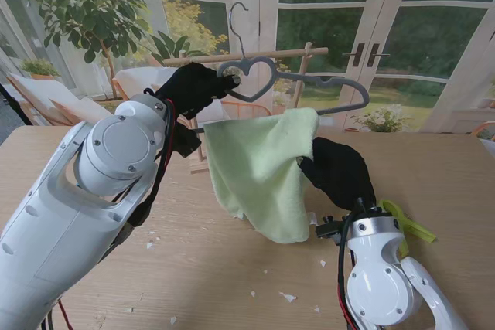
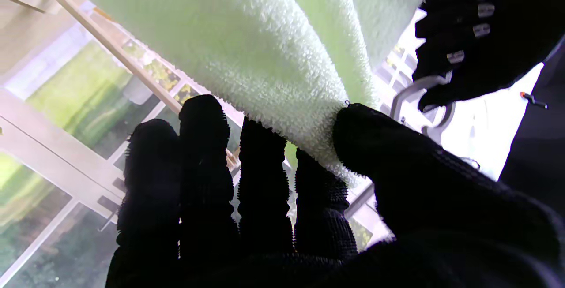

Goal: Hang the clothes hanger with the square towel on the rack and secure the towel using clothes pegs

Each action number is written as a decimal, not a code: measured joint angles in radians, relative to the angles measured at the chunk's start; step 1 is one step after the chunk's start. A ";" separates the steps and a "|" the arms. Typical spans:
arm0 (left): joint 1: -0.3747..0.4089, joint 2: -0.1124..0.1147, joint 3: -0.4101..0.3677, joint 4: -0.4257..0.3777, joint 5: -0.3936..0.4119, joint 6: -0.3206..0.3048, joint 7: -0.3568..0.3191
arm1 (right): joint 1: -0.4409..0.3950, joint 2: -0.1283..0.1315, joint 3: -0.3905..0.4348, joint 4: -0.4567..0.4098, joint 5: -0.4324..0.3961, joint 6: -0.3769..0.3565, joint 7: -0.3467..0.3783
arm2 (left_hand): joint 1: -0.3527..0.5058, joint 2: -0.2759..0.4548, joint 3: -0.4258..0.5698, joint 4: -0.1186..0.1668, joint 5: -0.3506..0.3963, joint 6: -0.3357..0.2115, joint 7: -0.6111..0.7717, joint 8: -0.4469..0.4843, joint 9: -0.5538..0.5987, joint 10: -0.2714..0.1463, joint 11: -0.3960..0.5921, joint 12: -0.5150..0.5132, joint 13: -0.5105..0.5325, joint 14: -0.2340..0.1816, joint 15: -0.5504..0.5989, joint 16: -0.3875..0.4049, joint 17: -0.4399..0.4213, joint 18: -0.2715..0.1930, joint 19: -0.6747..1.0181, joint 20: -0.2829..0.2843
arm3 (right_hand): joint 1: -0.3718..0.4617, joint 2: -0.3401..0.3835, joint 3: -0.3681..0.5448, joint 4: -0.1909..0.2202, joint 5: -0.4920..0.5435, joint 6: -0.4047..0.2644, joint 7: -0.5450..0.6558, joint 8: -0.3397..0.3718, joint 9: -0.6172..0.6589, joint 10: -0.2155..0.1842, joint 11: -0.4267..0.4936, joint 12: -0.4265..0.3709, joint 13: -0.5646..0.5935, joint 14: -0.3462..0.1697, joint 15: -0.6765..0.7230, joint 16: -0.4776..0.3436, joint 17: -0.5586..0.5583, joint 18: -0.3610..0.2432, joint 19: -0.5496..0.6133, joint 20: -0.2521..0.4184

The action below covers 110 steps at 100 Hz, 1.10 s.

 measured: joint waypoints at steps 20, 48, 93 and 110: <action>-0.002 -0.008 -0.011 -0.014 -0.042 0.014 -0.001 | -0.001 0.007 -0.007 0.023 -0.029 0.050 0.034 | 0.000 0.000 0.000 0.000 0.000 0.000 0.000 0.000 0.000 0.000 0.000 0.000 0.000 0.000 0.000 0.000 0.000 0.000 0.000 0.000 | 0.000 0.000 0.002 0.000 0.005 0.009 -0.001 -0.009 -0.002 0.001 -0.001 -0.006 -0.010 0.000 -0.019 0.000 -0.017 0.001 0.001 0.000; -0.001 -0.001 -0.038 -0.030 -0.072 0.019 -0.039 | 0.014 0.022 0.011 0.069 -0.121 0.104 0.089 | 0.000 0.000 0.000 0.000 0.001 0.000 0.000 0.000 0.000 0.000 0.000 0.000 0.000 0.000 0.000 0.000 0.000 0.000 0.000 0.000 | -0.073 0.001 0.010 0.000 -0.086 0.059 -0.211 -0.008 -0.180 0.009 -0.125 -0.066 -0.186 0.004 -0.176 -0.045 -0.134 0.001 -0.106 0.000; -0.003 0.005 -0.036 -0.035 -0.051 0.029 -0.048 | -0.020 0.043 0.050 0.048 -0.192 0.105 0.135 | 0.000 0.000 0.000 0.000 0.001 0.000 0.000 0.000 0.000 0.000 0.000 0.000 0.000 0.000 0.001 0.000 0.000 0.000 0.000 0.000 | -0.187 0.004 -0.064 0.003 -0.422 0.160 -0.542 0.034 -0.555 0.009 -0.266 -0.193 -0.430 -0.010 -0.413 -0.125 -0.307 0.015 -0.414 0.000; -0.004 0.005 -0.037 -0.035 -0.058 0.032 -0.041 | -0.018 0.043 0.048 0.047 -0.193 0.109 0.130 | 0.000 0.000 0.000 0.000 0.001 0.000 0.000 0.000 0.000 0.000 0.000 0.000 0.000 0.000 0.001 0.000 0.000 0.000 0.000 0.000 | -0.187 0.005 -0.071 0.003 -0.482 0.191 -0.575 0.034 -0.605 0.010 -0.295 -0.226 -0.470 -0.013 -0.464 -0.150 -0.331 0.016 -0.494 0.000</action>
